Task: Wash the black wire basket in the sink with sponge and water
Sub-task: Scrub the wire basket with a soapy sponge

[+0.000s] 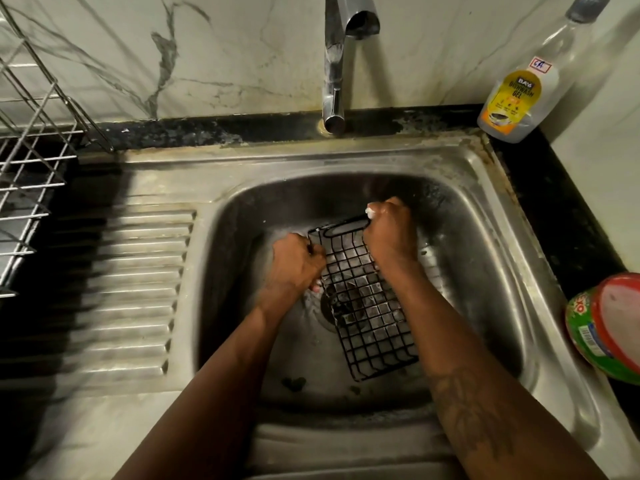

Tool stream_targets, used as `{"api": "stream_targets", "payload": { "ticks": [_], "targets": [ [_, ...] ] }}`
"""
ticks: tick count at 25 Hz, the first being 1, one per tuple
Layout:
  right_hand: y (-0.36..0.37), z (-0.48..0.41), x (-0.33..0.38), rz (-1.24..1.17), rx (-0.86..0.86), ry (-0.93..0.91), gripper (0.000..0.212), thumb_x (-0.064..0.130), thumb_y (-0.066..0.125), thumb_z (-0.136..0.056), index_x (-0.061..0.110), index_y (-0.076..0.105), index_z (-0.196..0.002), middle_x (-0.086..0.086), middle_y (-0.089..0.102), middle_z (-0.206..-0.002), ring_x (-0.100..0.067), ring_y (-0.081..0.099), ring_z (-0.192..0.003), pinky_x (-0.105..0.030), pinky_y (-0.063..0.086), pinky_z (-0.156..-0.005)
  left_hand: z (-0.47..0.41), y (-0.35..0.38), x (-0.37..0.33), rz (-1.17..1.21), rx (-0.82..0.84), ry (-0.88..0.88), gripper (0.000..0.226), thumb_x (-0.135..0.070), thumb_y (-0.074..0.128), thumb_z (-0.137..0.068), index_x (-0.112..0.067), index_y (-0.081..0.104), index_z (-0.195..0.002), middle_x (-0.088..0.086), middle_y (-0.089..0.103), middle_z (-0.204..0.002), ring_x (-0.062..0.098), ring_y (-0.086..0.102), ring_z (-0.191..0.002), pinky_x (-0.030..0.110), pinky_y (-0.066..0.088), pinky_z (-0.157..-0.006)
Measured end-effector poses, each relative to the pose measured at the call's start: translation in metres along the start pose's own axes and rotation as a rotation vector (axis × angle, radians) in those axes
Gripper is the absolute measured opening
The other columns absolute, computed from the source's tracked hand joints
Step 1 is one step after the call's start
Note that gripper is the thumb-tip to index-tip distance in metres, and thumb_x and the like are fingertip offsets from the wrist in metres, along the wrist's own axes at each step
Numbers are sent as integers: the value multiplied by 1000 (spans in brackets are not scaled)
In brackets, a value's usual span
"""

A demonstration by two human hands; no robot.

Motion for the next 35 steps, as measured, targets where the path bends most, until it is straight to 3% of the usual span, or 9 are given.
{"api": "stream_targets", "payload": {
  "ticks": [7, 10, 13, 18, 20, 22, 27, 31, 35],
  "targets": [
    [36, 25, 76, -243, 261, -355, 24, -3, 62, -91, 3, 76, -110, -16, 68, -102, -29, 68, -87, -35, 58, -75, -2, 0, 10, 205, 88, -186, 16, 0, 60, -90, 14, 66, -89, 21, 71, -66, 27, 71, -51, 51, 62, -61],
    [20, 9, 31, -191, 123, -13, 21, 6, 57, -97, 13, 73, -109, 0, 65, -92, -17, 66, -80, -27, 57, -67, -5, -1, 12, 152, 62, -186, 12, -4, 63, -89, 6, 69, -83, 16, 73, -68, 23, 72, -52, 45, 63, -58],
    [1, 4, 9, 23, -40, 48, 27, 4, 60, -95, 9, 71, -119, -13, 70, -107, -29, 70, -93, -36, 60, -77, -10, 3, 17, 167, 86, -190, 13, -7, 65, -86, 3, 69, -78, 17, 72, -67, 29, 73, -56, 48, 62, -59],
    [31, 19, 43, -381, 216, 5, 21, 8, 61, -97, 12, 73, -113, 2, 61, -95, -8, 61, -77, -25, 59, -68, -8, 3, 18, 221, 90, -234, 12, -2, 62, -89, 8, 66, -85, 21, 71, -66, 32, 72, -55, 50, 62, -62],
    [50, 31, 58, -592, 373, 57, 13, 17, 63, -96, 13, 75, -97, -1, 62, -82, -14, 60, -70, -32, 52, -62, -5, 1, 15, 225, 99, -234, 11, 0, 62, -90, 8, 67, -84, 19, 71, -65, 28, 72, -54, 46, 63, -61],
    [53, 35, 50, -718, 356, 181, 18, 28, 59, -98, 20, 73, -92, -2, 63, -77, -19, 58, -65, -35, 48, -57, -6, 1, 18, 207, 86, -224, 9, 0, 64, -90, 5, 67, -83, 17, 72, -65, 27, 73, -54, 45, 63, -61],
    [28, 24, -1, -409, 86, 215, 12, 16, 55, -101, 20, 67, -101, 5, 57, -84, 3, 49, -63, -2, 38, -45, -11, 5, 20, 192, 75, -228, 14, -4, 64, -90, 5, 69, -80, 17, 72, -64, 29, 73, -55, 48, 63, -62],
    [52, 26, 23, -240, 163, -85, 26, 7, 49, -102, 9, 69, -118, -5, 67, -109, -10, 63, -87, -9, 48, -70, -15, 11, 20, 171, 104, -213, 13, -5, 63, -88, 4, 70, -82, 16, 72, -64, 29, 72, -54, 50, 62, -60],
    [55, 19, 0, -17, 156, 2, 33, 3, 49, -98, 11, 64, -126, -4, 61, -112, -7, 49, -78, -10, 31, -53, -12, 11, 21, 186, 94, -244, 14, -5, 63, -90, 5, 69, -82, 17, 71, -64, 29, 72, -54, 48, 63, -61]
  ]
}}
Point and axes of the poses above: each hand's wrist, its own z-axis away from the middle knuckle, its own y-axis out of the palm, x = y × z, the point moved 7 cm from there along -z, towards the middle knuckle
